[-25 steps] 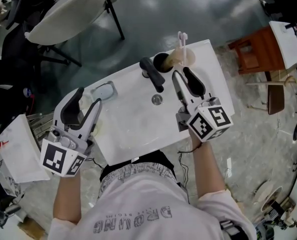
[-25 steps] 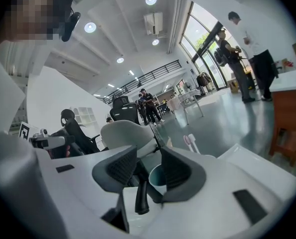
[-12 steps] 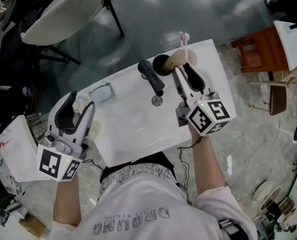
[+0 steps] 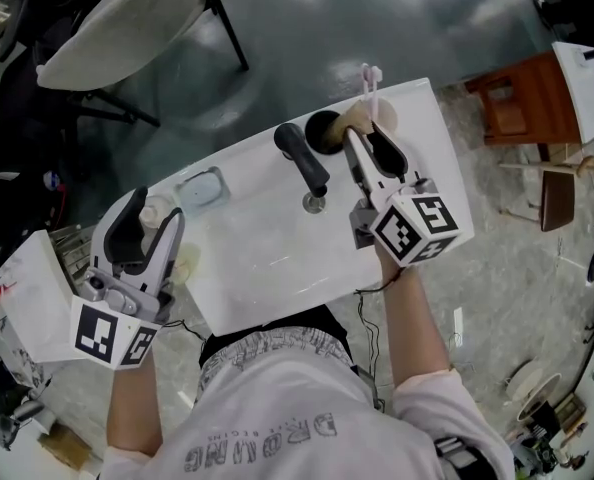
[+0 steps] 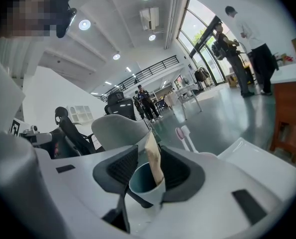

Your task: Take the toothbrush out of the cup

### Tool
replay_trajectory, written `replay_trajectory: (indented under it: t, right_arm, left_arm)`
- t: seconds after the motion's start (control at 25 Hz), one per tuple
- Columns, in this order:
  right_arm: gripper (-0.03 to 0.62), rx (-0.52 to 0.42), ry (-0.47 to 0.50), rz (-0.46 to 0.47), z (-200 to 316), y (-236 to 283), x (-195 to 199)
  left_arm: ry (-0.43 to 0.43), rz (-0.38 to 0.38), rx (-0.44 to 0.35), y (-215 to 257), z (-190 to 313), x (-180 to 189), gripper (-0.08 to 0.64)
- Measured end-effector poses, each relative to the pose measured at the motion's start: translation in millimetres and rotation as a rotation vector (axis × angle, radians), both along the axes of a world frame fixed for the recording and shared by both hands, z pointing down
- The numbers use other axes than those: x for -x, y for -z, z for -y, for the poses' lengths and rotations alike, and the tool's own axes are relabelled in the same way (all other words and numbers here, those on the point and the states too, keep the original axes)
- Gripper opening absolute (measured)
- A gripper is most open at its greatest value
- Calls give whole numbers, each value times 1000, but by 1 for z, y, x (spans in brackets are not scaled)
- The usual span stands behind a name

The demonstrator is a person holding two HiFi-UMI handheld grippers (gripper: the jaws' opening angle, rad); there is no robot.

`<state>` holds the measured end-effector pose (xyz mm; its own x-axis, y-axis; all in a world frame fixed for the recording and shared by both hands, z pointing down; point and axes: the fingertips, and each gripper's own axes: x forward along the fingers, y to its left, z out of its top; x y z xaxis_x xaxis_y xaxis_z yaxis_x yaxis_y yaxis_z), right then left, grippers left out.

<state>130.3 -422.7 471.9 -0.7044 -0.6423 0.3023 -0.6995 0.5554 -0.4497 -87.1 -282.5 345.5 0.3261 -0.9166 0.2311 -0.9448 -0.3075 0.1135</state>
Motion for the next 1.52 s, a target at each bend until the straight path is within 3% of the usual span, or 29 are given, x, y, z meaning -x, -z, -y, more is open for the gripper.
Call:
replay_trajectory:
  t: [0.8, 1.52]
  right_arm:
    - [34, -31, -20, -35, 3, 11, 0]
    - [18, -232, -104, -17, -16, 108, -27]
  left_arm:
    - [5, -11, -19, 6, -4, 5, 218]
    - [-41, -45, -117, 39, -28, -1, 218]
